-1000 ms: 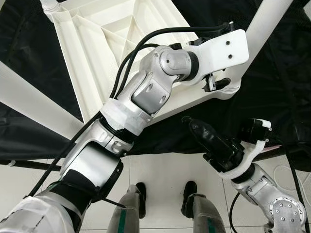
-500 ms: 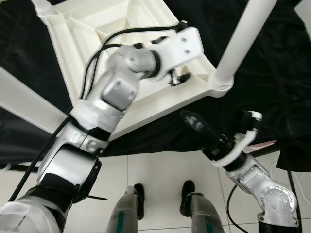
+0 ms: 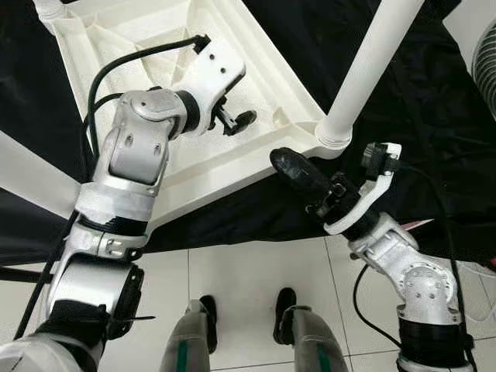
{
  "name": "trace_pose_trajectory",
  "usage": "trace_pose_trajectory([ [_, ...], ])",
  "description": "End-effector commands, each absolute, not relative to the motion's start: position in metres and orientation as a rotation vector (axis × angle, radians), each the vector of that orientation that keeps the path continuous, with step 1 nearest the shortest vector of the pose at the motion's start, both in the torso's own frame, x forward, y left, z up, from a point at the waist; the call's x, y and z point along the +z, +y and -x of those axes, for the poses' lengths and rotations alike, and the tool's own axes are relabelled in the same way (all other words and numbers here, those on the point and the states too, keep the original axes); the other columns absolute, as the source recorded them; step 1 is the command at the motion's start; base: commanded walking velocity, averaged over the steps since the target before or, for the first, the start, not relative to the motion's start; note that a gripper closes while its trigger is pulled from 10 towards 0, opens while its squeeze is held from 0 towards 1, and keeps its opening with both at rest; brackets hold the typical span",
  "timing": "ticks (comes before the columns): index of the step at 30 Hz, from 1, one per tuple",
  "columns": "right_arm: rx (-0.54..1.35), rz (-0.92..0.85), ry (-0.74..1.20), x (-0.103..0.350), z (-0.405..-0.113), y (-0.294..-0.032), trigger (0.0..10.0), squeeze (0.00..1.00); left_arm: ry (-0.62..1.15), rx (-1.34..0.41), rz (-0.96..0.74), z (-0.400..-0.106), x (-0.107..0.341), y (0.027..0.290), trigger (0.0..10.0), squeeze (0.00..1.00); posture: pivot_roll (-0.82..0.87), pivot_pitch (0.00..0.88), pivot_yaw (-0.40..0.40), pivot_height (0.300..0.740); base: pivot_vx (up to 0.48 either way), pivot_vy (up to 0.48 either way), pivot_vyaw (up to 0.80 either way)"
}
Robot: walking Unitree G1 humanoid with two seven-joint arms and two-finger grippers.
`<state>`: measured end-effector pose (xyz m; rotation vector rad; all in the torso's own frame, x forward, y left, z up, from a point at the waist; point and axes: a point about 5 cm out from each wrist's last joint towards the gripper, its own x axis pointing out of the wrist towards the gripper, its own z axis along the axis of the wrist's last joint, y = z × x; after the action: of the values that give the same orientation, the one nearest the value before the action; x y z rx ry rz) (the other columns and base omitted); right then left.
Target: Building children table
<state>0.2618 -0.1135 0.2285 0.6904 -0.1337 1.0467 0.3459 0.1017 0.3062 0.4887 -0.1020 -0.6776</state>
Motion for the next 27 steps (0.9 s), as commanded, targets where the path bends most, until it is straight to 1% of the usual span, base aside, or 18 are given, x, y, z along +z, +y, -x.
trace_pose_trajectory([
  [1, 1.027, -0.66, -0.127, 0.226, -0.264, -0.111, 10.0, 0.0, -0.115, -0.545, -0.438, -0.346, 0.301, 0.112, 10.0, 0.0, 0.04, 0.229, 0.005, 0.74, 0.0, 0.0, 0.0],
  [3, 1.005, -0.59, -0.122, 0.222, -0.268, -0.108, 10.0, 0.0, -0.076, -0.556, -0.382, -0.334, 0.283, 0.127, 10.0, 0.0, 0.05, 0.216, 0.002, 0.74, 0.0, 0.0, 0.0],
  [6, 0.997, -0.563, -0.113, 0.218, -0.268, -0.108, 10.0, 0.0, -0.058, -0.562, -0.363, -0.329, 0.277, 0.134, 10.0, 0.0, 0.05, 0.212, 0.003, 0.74, 0.0, 0.0, 0.0],
  [9, 0.977, -0.502, -0.104, 0.212, -0.268, -0.107, 10.0, 0.0, -0.039, -0.577, -0.334, -0.321, 0.272, 0.148, 10.0, 0.0, 0.03, 0.206, 0.007, 0.74, 0.0, 0.0, 0.0],
  [10, 0.977, -0.502, -0.104, 0.212, -0.268, -0.107, 10.0, 0.0, -0.039, -0.577, -0.334, -0.321, 0.272, 0.148, 10.0, 0.0, 0.03, 0.206, 0.007, 0.74, 0.0, 0.0, 0.0],
  [12, 0.947, -0.437, -0.103, 0.209, -0.269, -0.108, 10.0, 0.0, -0.03, -0.557, -0.362, -0.32, 0.267, 0.158, 10.0, 0.0, 0.02, 0.203, 0.01, 0.74, 0.0, 0.0, 0.0],
  [14, 0.915, -0.403, -0.105, 0.207, -0.27, -0.109, 10.0, 0.0, -0.055, -0.508, -0.342, -0.321, 0.267, 0.164, 10.0, 0.0, 0.01, 0.203, 0.011, 0.74, 0.0, 0.0, 0.0],
  [15, 0.891, -0.388, -0.11, 0.206, -0.27, -0.111, 10.0, 0.0, -0.077, -0.462, -0.304, -0.324, 0.268, 0.165, 10.0, 0.0, -0.01, 0.199, 0.013, 0.74, 0.0, 0.0, 0.0],
  [16, 0.891, -0.388, -0.11, 0.206, -0.27, -0.111, 10.0, 0.0, -0.077, -0.462, -0.304, -0.324, 0.268, 0.165, 10.0, 0.0, -0.01, 0.199, 0.013, 0.74, 0.0, 0.0, 0.0],
  [19, 0.81, -0.31, -0.128, 0.203, -0.274, -0.114, 10.0, 0.0, -0.117, -0.372, -0.195, -0.325, 0.267, 0.168, 10.0, 0.0, -0.03, 0.191, 0.018, 0.74, 0.0, 0.0, 0.0],
  [22, 0.794, -0.293, -0.13, 0.202, -0.275, -0.114, 10.0, 0.0, -0.127, -0.354, -0.182, -0.325, 0.266, 0.169, 10.0, 0.0, -0.03, 0.191, 0.018, 0.74, 0.0, 0.0, 0.0],
  [23, 0.768, -0.266, -0.136, 0.199, -0.277, -0.113, 10.0, 0.0, -0.135, -0.326, -0.152, -0.323, 0.261, 0.171, 10.0, 0.0, -0.05, 0.188, 0.017, 0.74, 0.0, 0.0, 0.0],
  [27, 0.75, -0.255, -0.138, 0.195, -0.278, -0.11, 10.0, 0.0, -0.128, -0.292, -0.104, -0.322, 0.253, 0.173, 10.0, 0.0, -0.05, 0.19, 0.01, 0.74, 0.0, 0.0, 0.0],
])
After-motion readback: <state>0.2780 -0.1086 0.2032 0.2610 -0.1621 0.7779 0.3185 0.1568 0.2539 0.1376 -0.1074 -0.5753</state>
